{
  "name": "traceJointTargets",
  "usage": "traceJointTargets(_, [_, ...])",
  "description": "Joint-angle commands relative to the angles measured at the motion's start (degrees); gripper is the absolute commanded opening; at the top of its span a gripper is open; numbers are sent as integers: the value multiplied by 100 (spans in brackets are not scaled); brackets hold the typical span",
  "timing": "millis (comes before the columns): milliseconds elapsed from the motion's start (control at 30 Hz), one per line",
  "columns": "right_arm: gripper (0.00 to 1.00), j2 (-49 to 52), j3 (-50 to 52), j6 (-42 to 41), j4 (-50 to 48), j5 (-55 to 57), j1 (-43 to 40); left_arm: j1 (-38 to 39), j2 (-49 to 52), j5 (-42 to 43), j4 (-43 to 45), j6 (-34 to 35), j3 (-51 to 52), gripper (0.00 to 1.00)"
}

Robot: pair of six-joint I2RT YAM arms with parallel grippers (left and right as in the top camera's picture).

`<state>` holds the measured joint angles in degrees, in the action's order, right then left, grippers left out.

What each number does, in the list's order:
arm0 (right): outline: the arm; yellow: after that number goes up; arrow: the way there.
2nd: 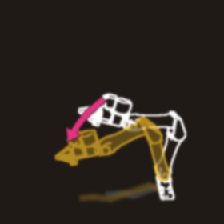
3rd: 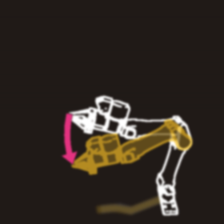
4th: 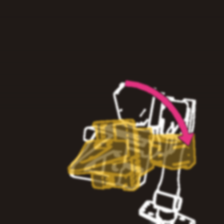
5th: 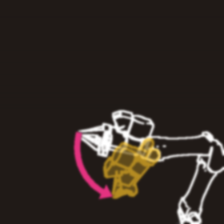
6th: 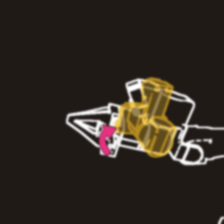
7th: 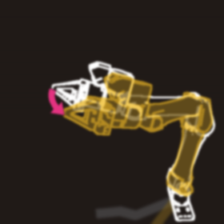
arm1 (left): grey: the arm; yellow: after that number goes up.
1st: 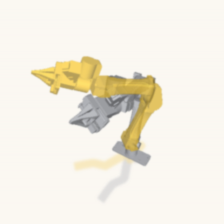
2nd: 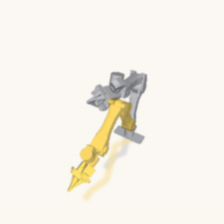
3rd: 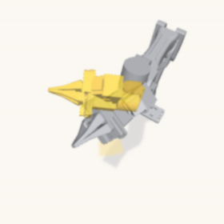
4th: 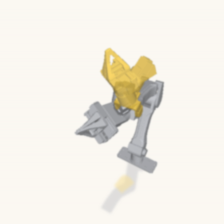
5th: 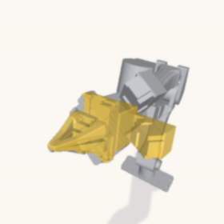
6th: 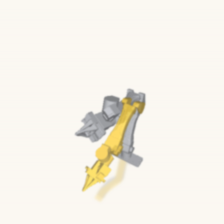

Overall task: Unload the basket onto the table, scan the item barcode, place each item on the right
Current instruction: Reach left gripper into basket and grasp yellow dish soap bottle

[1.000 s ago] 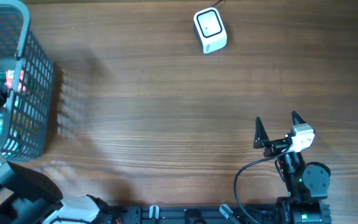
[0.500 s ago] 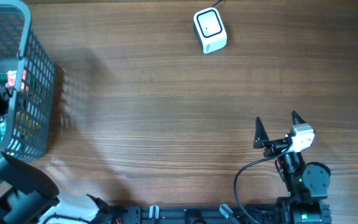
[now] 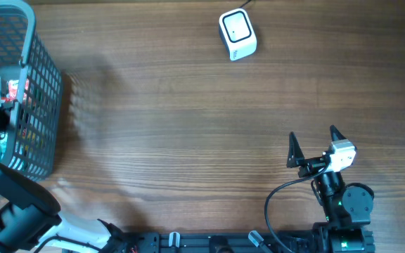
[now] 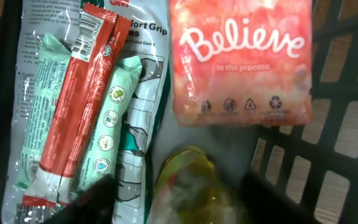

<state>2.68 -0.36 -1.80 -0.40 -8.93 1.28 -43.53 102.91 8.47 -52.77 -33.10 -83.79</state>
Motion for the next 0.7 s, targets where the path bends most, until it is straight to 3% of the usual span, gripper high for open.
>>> traceJointTargets(0, [100, -13, 7, 20, -20, 9, -28, -42, 341, -98, -144, -114, 177, 41])
traceJointTargets(133, [100, -13, 7, 17, -20, 9, -28, -44, 129, -98, -79, -114, 160, 34])
traceJointTargets(267, [100, -13, 7, 17, -17, 9, -28, -42, -378, -33, 59, -48, 31, 33])
traceJointTargets(567, [100, -13, 7, 17, -20, 9, -28, -24, -2575, 59, 1405, 1427, -175, 31])
traceJointTargets(667, [100, -13, 7, 20, -20, 9, -28, -24, -3268, 564, 1792, 1810, -175, 31])
